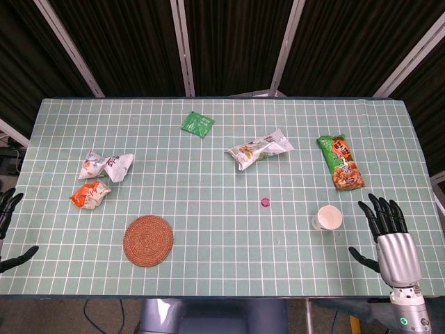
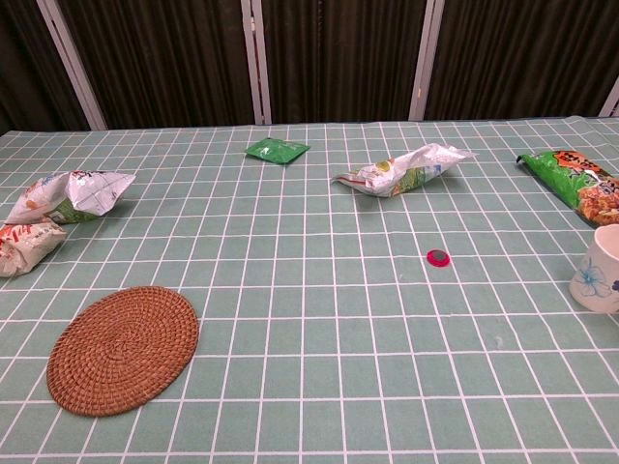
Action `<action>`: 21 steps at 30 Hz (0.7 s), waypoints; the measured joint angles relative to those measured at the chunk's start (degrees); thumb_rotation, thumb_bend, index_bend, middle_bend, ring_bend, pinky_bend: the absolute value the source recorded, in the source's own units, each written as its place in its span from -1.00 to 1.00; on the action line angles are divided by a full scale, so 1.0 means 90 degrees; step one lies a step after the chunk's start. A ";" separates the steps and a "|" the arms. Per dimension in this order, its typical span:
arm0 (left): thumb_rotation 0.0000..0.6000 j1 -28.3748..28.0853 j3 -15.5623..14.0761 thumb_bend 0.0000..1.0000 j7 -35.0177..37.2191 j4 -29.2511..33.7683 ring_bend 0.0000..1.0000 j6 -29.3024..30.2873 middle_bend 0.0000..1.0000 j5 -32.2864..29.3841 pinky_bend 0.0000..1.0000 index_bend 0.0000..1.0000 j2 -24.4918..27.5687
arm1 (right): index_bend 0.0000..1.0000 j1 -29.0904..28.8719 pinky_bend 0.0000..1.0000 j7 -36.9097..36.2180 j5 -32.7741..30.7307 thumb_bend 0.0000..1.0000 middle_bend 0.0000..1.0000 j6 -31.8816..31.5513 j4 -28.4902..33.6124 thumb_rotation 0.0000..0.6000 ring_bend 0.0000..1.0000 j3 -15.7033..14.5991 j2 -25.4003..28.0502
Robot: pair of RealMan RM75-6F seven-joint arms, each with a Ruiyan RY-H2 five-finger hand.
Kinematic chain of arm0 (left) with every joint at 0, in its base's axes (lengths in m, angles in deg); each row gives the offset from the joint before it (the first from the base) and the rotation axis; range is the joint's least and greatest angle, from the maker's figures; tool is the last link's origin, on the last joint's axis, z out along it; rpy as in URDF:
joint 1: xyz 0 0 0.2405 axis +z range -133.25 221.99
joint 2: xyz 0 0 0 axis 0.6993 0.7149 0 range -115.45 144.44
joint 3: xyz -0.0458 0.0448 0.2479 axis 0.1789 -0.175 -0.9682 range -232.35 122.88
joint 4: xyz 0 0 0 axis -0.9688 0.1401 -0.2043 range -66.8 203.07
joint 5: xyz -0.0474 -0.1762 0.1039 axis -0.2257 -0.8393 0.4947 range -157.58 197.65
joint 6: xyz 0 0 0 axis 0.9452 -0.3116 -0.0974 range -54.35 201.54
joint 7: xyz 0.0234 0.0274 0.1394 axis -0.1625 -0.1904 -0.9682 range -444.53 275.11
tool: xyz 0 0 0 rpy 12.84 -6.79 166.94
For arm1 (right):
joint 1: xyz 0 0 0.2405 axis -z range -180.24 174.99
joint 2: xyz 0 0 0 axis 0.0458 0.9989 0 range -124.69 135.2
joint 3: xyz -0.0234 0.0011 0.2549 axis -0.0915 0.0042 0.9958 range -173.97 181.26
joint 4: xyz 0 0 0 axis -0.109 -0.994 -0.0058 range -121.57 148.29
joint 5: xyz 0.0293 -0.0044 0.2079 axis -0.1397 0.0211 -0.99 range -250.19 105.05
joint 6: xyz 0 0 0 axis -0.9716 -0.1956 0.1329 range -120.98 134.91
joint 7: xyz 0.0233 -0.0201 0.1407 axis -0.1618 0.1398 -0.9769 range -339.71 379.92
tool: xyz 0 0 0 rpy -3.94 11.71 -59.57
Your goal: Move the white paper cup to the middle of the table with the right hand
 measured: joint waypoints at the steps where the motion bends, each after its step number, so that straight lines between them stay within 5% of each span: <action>1: 1.00 0.0002 0.0000 -1.00 0.0000 0.0000 -1.00 0.0001 -1.00 -0.0001 -1.00 -1.00 0.0000 | -0.81 -0.0002 -1.00 0.0008 0.0000 -1.00 -1.00 0.0008 -0.0004 1.00 -1.00 -0.0003 -0.0003; 11: 1.00 -0.0012 0.0020 -1.00 -0.0017 0.0044 -1.00 -0.0021 -1.00 -0.0007 -1.00 -1.00 0.0002 | -0.87 -0.0079 -1.00 0.0308 0.0057 -1.00 -1.00 0.0256 -0.0137 1.00 -1.00 -0.0107 -0.0110; 21: 1.00 -0.0168 0.0141 -1.00 -0.0281 -0.0075 -1.00 -0.0381 -1.00 -0.0412 -1.00 -1.00 -0.0143 | -1.00 -0.0740 -1.00 0.2502 0.0465 -1.00 -1.00 0.1549 -0.0822 1.00 -1.00 -0.0246 -0.0450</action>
